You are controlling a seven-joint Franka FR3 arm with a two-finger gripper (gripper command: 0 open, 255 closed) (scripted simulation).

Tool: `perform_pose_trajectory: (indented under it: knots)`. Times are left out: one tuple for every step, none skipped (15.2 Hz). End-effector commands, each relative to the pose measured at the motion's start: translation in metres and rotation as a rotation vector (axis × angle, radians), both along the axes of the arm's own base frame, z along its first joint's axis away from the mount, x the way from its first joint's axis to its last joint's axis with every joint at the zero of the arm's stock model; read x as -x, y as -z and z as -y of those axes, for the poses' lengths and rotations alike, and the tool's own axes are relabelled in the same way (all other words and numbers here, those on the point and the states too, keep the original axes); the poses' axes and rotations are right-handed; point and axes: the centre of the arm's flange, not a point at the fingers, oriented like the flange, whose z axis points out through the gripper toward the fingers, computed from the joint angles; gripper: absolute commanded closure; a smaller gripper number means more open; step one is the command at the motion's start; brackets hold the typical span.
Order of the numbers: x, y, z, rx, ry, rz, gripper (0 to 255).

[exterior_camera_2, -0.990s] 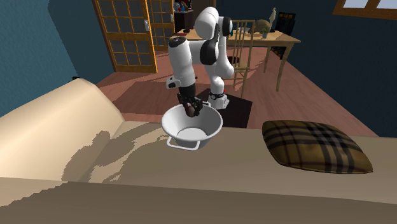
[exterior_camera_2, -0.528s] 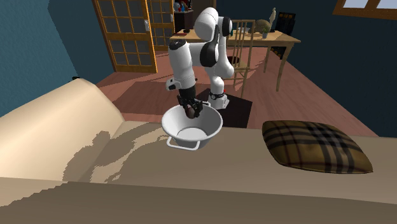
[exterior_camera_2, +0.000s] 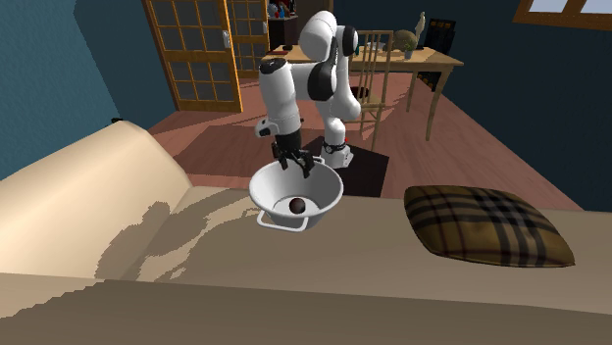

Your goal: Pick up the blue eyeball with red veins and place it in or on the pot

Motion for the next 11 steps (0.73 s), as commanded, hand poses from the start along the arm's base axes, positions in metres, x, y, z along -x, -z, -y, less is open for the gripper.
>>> perform_pose_trajectory:
  knots:
    - [-0.003, -0.019, 0.001, 0.000, 0.000, 0.000, 0]
    - [-0.005, -0.032, 0.002, 0.000, 0.000, 0.000, 0]
    - [-0.006, -0.043, 0.003, 0.000, 0.000, 0.000, 0]
    - [-0.006, -0.043, 0.003, 0.000, 0.000, 0.000, 0]
    - [-0.006, -0.043, 0.003, 0.000, 0.000, 0.000, 0]
    - [-0.006, -0.043, 0.003, 0.000, 0.000, 0.000, 0]
    - [-0.006, -0.043, 0.003, 0.000, 0.000, 0.000, 0]
    - [-0.006, -0.043, 0.003, 0.000, 0.000, 0.000, 0]
    - [-0.006, -0.043, 0.003, 0.000, 0.000, 0.000, 0]
    - [-0.006, -0.043, 0.003, 0.000, 0.000, 0.000, 0]
    - [-0.006, -0.043, 0.003, 0.000, 0.000, 0.000, 0]
